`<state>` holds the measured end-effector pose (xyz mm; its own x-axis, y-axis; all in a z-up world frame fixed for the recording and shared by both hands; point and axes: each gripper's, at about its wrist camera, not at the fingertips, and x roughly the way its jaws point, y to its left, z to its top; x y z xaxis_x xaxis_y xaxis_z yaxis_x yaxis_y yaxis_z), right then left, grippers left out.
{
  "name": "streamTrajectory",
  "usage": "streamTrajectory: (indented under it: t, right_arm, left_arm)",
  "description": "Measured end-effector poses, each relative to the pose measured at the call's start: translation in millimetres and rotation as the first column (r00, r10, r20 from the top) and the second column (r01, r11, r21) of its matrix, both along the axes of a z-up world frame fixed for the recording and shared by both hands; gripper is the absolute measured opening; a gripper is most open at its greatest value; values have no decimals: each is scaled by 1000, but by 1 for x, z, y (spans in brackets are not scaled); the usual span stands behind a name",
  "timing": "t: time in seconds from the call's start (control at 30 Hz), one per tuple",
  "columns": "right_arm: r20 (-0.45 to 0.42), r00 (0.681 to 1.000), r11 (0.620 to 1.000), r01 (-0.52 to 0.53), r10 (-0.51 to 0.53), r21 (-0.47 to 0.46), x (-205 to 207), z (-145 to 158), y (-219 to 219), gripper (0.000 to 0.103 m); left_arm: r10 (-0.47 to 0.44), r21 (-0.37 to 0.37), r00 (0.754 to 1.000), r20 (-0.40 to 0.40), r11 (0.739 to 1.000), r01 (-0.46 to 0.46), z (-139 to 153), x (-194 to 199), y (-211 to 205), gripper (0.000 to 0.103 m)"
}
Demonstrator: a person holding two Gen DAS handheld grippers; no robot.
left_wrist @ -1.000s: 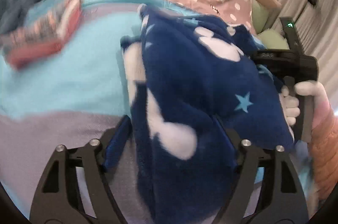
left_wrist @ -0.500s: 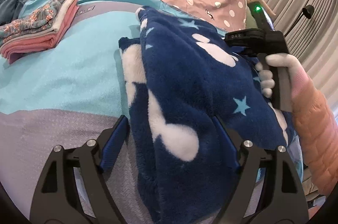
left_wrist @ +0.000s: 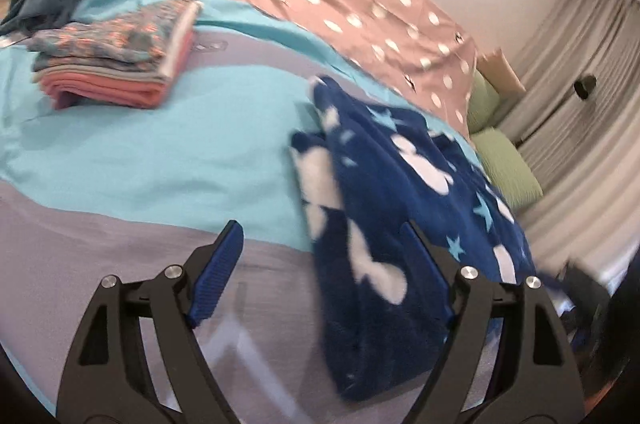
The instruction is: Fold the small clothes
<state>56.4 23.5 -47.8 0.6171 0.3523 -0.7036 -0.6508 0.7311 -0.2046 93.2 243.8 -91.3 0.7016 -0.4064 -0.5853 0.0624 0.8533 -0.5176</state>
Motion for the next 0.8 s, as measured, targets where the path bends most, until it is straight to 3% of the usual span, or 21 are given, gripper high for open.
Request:
streamTrajectory:
  t: [0.23, 0.4, 0.53, 0.7, 0.73, 0.77, 0.8]
  right_arm:
    - [-8, 994, 978, -106, 106, -181, -9, -39, 54, 66]
    - [74, 993, 951, -68, 95, -301, -3, -55, 74, 66]
    - [103, 991, 951, -45, 80, -305, 10, -60, 89, 69]
    - [125, 989, 958, -35, 74, -284, 20, -64, 91, 70]
    - [128, 989, 960, -35, 73, -279, 20, -63, 89, 69]
    - [131, 989, 961, -34, 72, -273, 22, -63, 88, 65]
    - [134, 989, 963, -28, 66, -269, 26, -63, 87, 62]
  left_arm:
    - [-3, -41, 1000, -18, 999, 2, -4, -12, 15, 82]
    - [-126, -122, 992, -31, 985, 122, -13, 22, 2, 83]
    - [-203, -148, 974, -96, 971, 188, -31, 68, -16, 83]
    - [-238, -221, 967, -88, 951, 214, -38, 109, -21, 83]
    - [-240, -229, 967, -86, 949, 215, -39, 116, -21, 82]
    - [-235, -234, 968, -87, 949, 209, -40, 123, -22, 74]
    - [-232, -238, 968, -92, 949, 205, -42, 127, -22, 59]
